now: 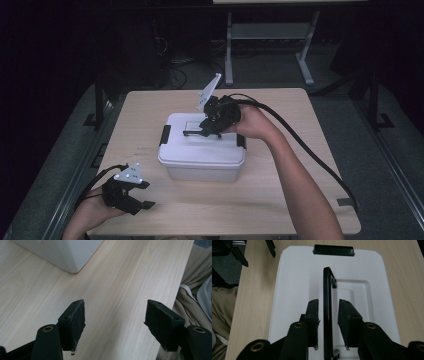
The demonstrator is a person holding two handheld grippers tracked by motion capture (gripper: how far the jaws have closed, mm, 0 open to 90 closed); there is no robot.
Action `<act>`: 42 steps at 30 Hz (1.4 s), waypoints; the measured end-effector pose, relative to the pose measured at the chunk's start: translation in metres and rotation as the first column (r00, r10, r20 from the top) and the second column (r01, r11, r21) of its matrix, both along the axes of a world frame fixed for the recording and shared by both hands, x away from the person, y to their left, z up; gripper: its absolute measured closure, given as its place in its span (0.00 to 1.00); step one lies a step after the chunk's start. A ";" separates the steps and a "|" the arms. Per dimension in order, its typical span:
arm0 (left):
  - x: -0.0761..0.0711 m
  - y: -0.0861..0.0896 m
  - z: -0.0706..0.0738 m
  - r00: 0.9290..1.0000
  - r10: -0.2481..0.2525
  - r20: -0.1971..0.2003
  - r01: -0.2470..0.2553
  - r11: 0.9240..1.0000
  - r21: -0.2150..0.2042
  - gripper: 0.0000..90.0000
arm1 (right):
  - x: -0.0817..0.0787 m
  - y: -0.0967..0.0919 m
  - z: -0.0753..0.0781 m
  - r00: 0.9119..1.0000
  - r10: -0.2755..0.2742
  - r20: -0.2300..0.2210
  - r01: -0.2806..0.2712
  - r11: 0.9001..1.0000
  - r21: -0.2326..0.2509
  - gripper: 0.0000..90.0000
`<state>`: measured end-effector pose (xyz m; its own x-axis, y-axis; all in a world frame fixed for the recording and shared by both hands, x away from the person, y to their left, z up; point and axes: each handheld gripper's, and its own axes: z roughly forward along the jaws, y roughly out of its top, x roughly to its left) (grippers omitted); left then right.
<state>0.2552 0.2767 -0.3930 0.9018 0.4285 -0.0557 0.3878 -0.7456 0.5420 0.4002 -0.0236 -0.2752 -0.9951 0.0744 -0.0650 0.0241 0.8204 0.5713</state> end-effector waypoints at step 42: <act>0.001 0.003 0.000 1.000 0.008 0.007 -0.008 1.000 -0.006 0.35 | -0.008 -0.034 0.004 0.998 -0.061 -0.010 0.061 0.998 -0.009 0.72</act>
<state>0.2558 0.2796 -0.3927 0.8985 0.4358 -0.0519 0.3901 -0.7390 0.5493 0.3923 -0.0579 -0.2716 -0.9894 0.1343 -0.0558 0.0799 0.8224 0.5633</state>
